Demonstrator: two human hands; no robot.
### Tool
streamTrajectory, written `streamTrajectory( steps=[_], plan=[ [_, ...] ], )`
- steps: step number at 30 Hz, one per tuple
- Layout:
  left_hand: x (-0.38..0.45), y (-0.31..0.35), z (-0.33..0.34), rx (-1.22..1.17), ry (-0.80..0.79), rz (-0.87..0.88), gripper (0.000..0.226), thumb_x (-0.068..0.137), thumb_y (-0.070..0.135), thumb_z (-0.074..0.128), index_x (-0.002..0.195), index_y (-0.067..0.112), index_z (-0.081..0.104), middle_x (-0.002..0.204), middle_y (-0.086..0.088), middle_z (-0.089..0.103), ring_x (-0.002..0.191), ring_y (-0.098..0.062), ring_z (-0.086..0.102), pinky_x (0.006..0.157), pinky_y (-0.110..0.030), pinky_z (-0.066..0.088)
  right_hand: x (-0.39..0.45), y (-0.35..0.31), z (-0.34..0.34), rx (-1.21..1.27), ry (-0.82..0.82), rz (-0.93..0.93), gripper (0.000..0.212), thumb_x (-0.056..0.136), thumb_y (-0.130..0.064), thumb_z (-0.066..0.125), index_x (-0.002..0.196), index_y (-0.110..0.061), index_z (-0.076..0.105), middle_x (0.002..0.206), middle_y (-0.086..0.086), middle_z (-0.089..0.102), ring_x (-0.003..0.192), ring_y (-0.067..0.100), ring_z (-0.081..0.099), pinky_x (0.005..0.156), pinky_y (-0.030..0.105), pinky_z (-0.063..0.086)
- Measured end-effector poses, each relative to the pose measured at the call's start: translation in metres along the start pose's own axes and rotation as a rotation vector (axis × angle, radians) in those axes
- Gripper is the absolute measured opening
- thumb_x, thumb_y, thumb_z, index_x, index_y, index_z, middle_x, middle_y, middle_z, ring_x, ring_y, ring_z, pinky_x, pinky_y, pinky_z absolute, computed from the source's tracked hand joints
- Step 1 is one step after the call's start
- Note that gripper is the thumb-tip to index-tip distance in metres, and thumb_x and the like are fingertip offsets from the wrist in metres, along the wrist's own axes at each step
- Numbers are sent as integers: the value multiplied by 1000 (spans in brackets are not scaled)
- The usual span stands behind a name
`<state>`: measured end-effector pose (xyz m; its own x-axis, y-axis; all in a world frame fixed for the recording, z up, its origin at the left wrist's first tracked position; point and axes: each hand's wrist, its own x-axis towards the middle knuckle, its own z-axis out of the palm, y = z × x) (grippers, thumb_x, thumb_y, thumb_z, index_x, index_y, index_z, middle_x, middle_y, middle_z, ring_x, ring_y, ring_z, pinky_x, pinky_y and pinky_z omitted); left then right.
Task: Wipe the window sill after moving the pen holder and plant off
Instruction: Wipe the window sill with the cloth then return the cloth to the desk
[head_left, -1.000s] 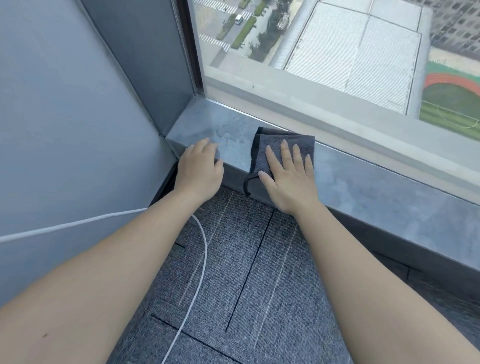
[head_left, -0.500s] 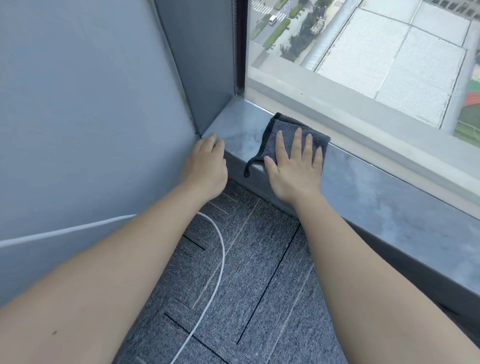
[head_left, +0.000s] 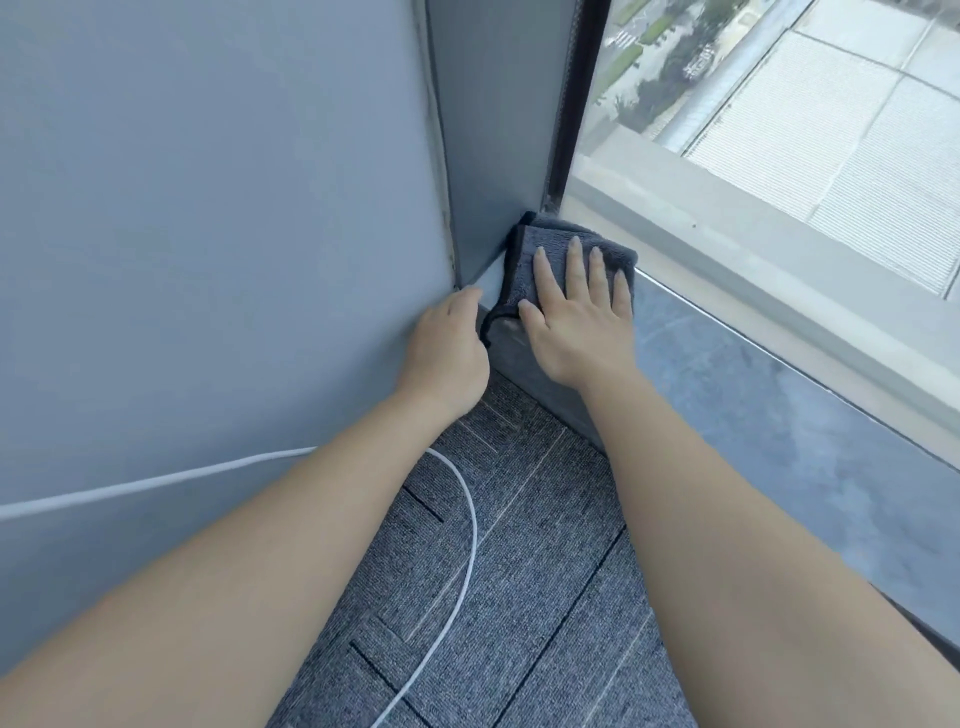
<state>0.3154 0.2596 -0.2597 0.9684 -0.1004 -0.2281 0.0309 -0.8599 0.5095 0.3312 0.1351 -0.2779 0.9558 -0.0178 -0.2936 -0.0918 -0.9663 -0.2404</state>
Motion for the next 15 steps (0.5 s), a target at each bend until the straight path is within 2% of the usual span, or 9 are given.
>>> streamTrajectory(
  steps=[4, 7, 11, 15],
  plan=[
    [1, -4, -6, -38, -29, -29, 48, 90, -1, 31, 137, 6, 36, 144, -13, 45, 132, -25, 40, 103, -26, 24, 18, -3, -5, 14, 20, 20, 60, 96, -41, 20, 148, -22, 0, 160, 5, -10, 147, 20, -9, 118, 40, -6],
    [1, -9, -9, -69, -55, -47, 48, 91, 0, 30, 138, 8, 35, 146, -11, 42, 134, -23, 38, 107, -27, 24, 20, -5, -5, 9, 9, 15, 58, 96, -40, 21, 148, -25, 2, 160, 3, -8, 147, 20, -9, 118, 41, -5],
    [-1, -8, -8, -89, -59, -54, 50, 91, 0, 31, 141, 8, 30, 150, -11, 37, 138, -22, 34, 108, -24, 20, 10, -11, -2, -18, 24, -64, 55, 95, -38, 26, 147, -29, 10, 160, 2, -2, 147, 21, -5, 118, 42, -6],
    [-5, -5, -2, -124, -47, -41, 51, 92, 0, 30, 142, 5, 27, 152, -12, 32, 140, -22, 30, 109, -22, 17, -4, -16, 4, -30, -16, -129, 56, 95, -38, 27, 147, -33, 9, 160, -1, -4, 147, 18, -7, 118, 40, -7]
  ],
)
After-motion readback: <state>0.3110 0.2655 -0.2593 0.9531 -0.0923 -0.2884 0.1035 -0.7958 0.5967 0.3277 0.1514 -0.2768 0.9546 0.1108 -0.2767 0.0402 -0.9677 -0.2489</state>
